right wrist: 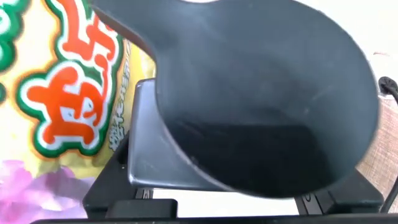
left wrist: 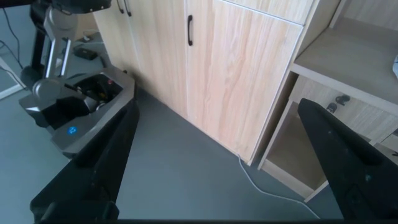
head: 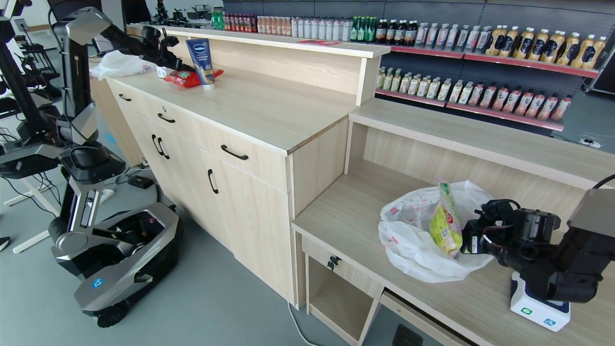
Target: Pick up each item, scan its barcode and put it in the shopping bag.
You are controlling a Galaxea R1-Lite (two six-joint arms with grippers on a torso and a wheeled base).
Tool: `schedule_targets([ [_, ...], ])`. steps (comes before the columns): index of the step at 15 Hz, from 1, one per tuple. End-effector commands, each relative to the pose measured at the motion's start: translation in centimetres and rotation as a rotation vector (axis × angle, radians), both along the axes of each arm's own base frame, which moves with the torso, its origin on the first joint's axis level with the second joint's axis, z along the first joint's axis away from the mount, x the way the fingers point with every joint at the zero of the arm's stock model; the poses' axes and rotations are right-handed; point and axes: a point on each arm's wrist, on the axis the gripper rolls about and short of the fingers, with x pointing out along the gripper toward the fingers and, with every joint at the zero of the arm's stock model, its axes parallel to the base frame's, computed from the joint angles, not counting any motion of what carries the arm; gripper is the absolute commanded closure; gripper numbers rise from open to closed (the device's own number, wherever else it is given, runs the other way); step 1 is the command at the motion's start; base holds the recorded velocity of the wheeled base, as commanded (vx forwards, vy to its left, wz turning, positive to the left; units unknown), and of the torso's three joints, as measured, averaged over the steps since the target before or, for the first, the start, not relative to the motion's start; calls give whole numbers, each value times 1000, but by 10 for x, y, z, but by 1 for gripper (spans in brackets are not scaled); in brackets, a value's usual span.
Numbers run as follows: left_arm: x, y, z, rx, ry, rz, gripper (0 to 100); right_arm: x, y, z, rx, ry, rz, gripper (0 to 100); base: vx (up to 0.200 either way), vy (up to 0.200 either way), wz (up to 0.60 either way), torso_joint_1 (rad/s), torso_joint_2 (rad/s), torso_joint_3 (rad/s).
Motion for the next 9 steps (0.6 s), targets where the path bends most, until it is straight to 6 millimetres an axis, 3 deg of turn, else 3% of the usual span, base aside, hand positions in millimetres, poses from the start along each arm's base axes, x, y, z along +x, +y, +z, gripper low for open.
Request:
schedule_targets([
  [1, 0, 0, 0, -1, 0, 1, 0, -1, 0, -6, 2, 18, 0, 100, 0, 0, 0, 0, 0, 0],
  [5, 0, 0, 0, -1, 0, 1, 0, -3, 0, -7, 7, 25, -2, 100, 0, 0, 0, 0, 0, 0],
  [6, 0, 0, 0, -1, 0, 1, 0, -3, 0, -6, 7, 16, -1, 0, 0, 0, 0, 0, 0, 0],
  [9, 0, 0, 0, -1, 0, 1, 0, -2, 1, 4, 5, -19, 2, 0, 0, 0, 0, 0, 0, 0],
])
